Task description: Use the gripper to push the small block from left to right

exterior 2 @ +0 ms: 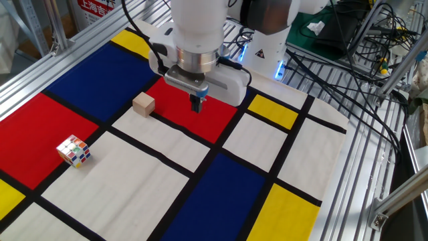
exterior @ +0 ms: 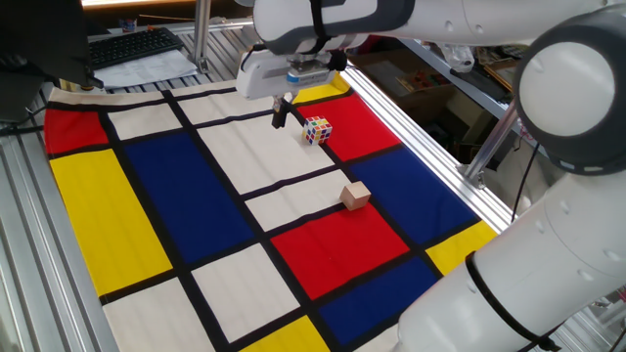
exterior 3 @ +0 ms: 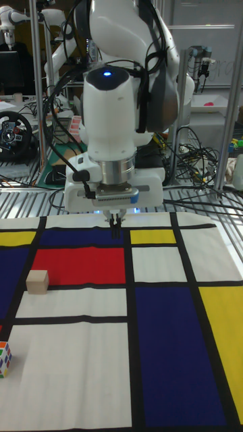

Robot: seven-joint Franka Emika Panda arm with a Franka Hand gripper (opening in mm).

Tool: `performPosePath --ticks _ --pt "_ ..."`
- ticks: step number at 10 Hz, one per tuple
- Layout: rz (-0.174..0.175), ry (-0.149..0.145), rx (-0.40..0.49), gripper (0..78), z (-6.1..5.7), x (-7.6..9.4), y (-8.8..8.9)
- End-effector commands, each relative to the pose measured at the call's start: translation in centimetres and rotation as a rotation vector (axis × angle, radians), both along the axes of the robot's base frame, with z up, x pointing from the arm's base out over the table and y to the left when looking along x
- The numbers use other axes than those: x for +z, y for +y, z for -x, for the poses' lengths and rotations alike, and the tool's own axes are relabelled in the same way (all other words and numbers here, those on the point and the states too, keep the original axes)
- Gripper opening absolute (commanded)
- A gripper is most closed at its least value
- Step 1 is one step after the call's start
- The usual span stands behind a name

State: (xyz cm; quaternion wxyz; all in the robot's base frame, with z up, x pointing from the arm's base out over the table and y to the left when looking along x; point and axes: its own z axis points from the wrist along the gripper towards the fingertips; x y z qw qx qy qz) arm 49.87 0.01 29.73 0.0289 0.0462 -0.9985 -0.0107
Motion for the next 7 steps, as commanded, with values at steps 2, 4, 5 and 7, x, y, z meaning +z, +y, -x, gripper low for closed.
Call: performPosePath --ticks 2,4,5,7 --pt "-0.034 0.02 -0.044 0.0 -0.5 -0.2 -0.8" --pt "-0.018 0.022 -0.052 0.0 -0.9 -0.6 -1.6" --pt "0.011 0.02 -0.029 0.0 -1.1 -0.8 -2.1" --pt "0.018 0.023 -0.019 0.0 -1.2 -1.3 -2.8"
